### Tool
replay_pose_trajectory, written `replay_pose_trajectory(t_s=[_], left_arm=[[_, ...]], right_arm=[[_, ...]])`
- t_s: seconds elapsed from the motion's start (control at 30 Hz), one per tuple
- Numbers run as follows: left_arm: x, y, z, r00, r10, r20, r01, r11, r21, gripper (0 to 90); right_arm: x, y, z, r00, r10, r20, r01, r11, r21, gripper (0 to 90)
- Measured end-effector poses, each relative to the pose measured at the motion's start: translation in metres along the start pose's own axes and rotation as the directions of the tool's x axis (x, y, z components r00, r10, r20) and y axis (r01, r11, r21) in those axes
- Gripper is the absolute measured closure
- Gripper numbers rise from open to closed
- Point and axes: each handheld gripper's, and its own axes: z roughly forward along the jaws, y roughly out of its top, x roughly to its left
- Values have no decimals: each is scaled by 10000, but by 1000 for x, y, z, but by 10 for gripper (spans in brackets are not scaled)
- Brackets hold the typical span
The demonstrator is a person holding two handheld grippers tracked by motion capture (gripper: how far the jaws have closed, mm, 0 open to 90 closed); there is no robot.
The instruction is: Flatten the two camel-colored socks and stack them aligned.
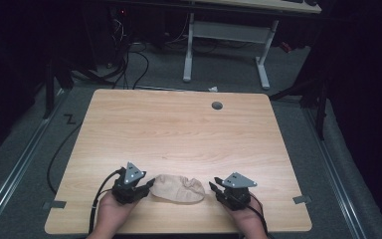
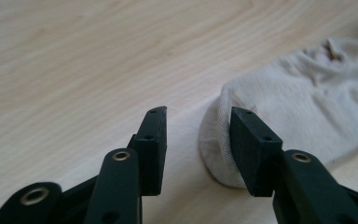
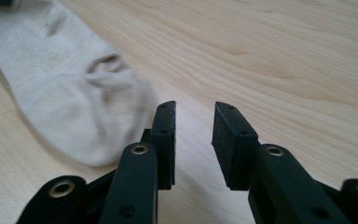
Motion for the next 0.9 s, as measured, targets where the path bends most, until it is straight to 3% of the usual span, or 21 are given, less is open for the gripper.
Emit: replay_pose_trajectory(t_s=[0.07, 0.1, 0.13, 0.27, 0.3, 0.43, 0.53, 0.6, 0.7, 0.9], left_arm=[[6, 1, -2, 9999, -74, -145, 73, 9999, -69, 565], [19, 1, -6, 9989, -311, -347, 306, 9994, -153, 561], [19, 1, -6, 9989, -311, -347, 306, 9994, -153, 557], [44, -3, -15, 9954, -682, -674, 668, 9975, -229, 548], [47, -4, -16, 9940, -789, -757, 771, 9967, -264, 542], [66, -12, -18, 9886, -1057, -1073, 1039, 9943, -223, 530], [78, -23, -14, 9824, -1122, -1491, 1151, 9933, 104, 524], [82, -26, -12, 9792, -1190, -1641, 1259, 9915, 325, 520], [81, -25, -12, 9808, -1078, -1628, 1126, 9934, 209, 519], [75, -23, -8, 9865, -604, -1520, 671, 9970, 393, 515]], right_arm=[[-4, 0, 0, 9999, 86, 56, -86, 10000, -27, 693], [-14, 0, 0, 9992, 322, 247, -320, 9994, -100, 684], [-14, 0, 0, 9992, 322, 247, -320, 9994, -100, 684], [-32, -2, 1, 9956, 744, 577, -738, 9972, -112, 669], [-41, -4, 1, 9921, 954, 819, -942, 9954, -181, 659], [-52, -7, -1, 9864, 1156, 1167, -1136, 9932, -242, 641], [-62, -13, -4, 9789, 1316, 1561, -1279, 9912, -335, 621], [-71, -18, -8, 9687, 1556, 1935, -1486, 9876, -504, 618], [-75, -21, -11, 9614, 1807, 2075, -1727, 9834, -561, 624], [-74, -23, -10, 9579, 1743, 2279, -1704, 9847, -369, 634]])
